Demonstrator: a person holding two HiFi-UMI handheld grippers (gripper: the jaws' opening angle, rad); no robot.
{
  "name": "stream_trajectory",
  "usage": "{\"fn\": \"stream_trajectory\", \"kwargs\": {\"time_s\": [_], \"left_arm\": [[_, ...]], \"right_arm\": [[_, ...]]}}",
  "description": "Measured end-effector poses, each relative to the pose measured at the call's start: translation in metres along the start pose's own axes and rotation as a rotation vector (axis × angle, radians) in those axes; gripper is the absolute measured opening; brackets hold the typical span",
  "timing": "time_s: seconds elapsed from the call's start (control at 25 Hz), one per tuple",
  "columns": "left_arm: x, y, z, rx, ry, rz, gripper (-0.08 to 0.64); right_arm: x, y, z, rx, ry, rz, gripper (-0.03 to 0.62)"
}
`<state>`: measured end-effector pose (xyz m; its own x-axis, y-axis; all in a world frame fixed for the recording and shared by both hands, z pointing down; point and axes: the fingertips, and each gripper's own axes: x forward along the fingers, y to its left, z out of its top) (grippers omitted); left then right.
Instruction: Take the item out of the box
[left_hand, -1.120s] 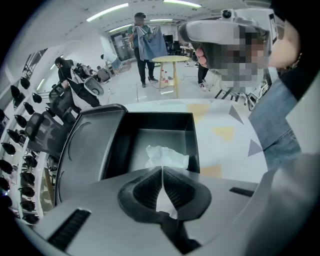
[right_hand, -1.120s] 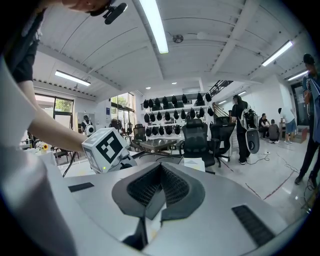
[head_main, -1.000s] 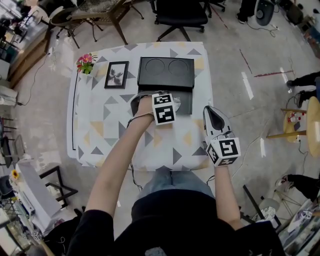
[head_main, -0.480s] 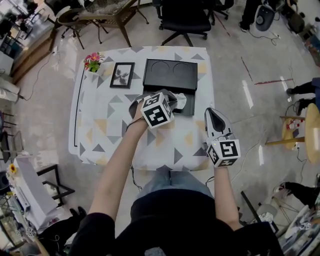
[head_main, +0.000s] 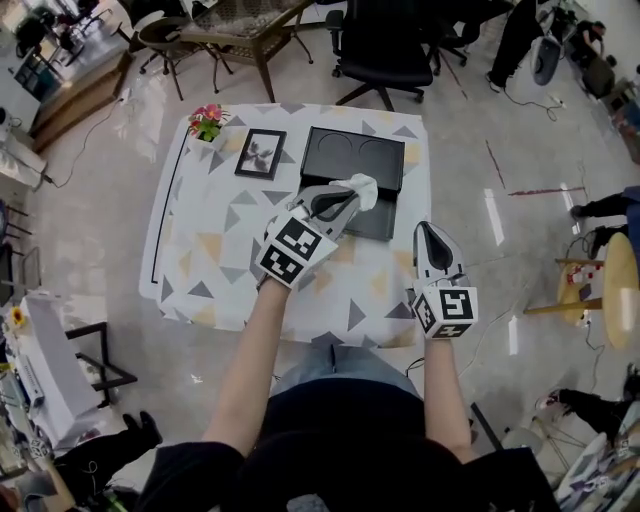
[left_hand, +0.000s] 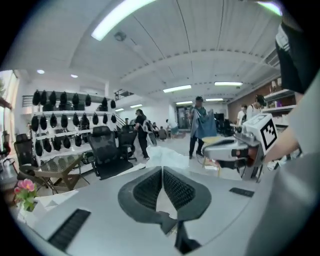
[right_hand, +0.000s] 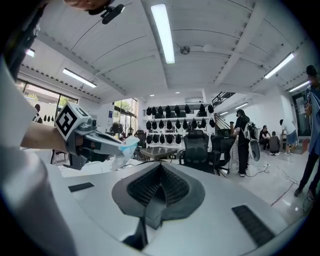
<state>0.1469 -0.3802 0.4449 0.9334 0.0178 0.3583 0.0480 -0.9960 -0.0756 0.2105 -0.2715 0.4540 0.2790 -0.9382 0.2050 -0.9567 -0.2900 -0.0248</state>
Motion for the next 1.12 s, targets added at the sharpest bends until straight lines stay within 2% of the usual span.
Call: {"fn": "stream_trajectory", "kwargs": {"time_s": [0.08, 0.16, 0.4, 0.72, 0.92, 1.12], "left_arm": [[-0.016, 0.004, 0.012, -0.038, -0.091, 0.061, 0.026], [-0.031, 0.005, 0.020, -0.044, -0.161, 0.120, 0.026], [-0.067, 0.008, 0.025, -0.043, -0.300, 0.283, 0.026], [-0.091, 0.013, 0.011, -0.048, -0.381, 0.428, 0.026], [-0.093, 0.014, -0.004, -0.048, -0.338, 0.455, 0.026], [-0.096, 0.014, -0.005, -0.076, -0.359, 0.465, 0.026]], "right_arm": [[-0.002, 0.004, 0.004, -0.009, -0.015, 0.001, 0.003], [-0.004, 0.007, 0.009, -0.016, -0.031, -0.003, 0.003], [-0.008, 0.012, 0.018, -0.028, -0.074, -0.018, 0.003], [-0.008, 0.025, 0.014, -0.059, -0.087, 0.001, 0.003], [-0.006, 0.029, 0.010, -0.057, -0.088, 0.002, 0.002], [-0.004, 0.031, 0.008, -0.068, -0.088, 0.012, 0.002]]}}
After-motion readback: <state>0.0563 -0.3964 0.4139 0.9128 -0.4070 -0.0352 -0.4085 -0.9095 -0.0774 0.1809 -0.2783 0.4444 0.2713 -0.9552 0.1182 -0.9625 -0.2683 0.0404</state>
